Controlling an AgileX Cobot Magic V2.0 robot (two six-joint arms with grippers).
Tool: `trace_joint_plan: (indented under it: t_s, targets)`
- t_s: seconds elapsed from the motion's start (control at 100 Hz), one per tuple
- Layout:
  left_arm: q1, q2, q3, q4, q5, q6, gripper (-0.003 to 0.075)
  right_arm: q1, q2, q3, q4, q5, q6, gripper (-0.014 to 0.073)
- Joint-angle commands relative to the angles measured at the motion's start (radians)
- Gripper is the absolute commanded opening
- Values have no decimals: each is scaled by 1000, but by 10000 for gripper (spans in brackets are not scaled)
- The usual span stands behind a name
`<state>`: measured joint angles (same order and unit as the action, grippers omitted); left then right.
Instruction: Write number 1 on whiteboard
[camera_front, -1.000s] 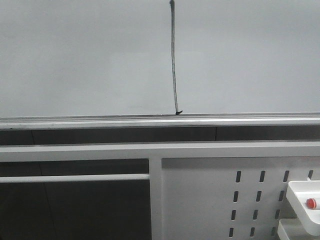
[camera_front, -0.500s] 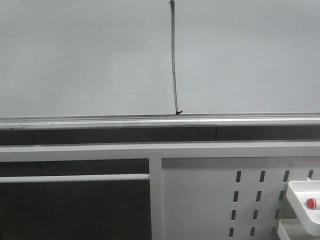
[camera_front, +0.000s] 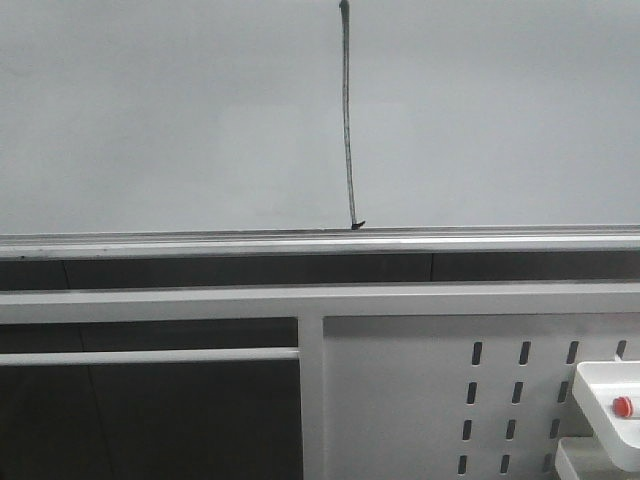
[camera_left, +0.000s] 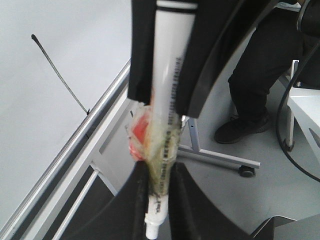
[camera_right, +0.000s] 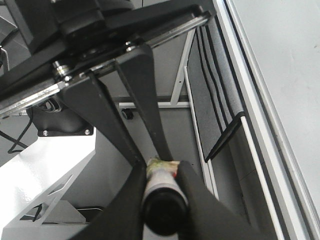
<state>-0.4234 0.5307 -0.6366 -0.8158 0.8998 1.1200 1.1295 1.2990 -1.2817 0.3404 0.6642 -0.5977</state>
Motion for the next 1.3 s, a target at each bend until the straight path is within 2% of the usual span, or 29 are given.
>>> trace_joint_plan:
  t_s: [0.0,0.16,0.38,0.47,0.72,1.01,1.29]
  targets:
    - [-6,13,-34,-66,-62,-11,-20,3,-26,-38,35,-56,-11,-53]
    - [-6,13,-34,-68,-58,-11,-3,3,-26,-38,41,-58,-11,-53]
    - [-6,13,-34,-68,-58,-11,197,3,-26,-38,41,-66,-11,-53]
    - [-6,13,-34,-68,-56,-11,230,3,-26,-38,41,-73,-11,-53]
    - [-6,13,-34,-68,-59,-11,215,3,-26,-38,43,-77,-11,-53]
    - [-6,13,-32,-60,-55,-11,1,3,-28,-38,45,-82,-11,-53]
    - [-6,13,-26,-56,-51,-11,-20,3,-28,-38,61,-85,-11,-53]
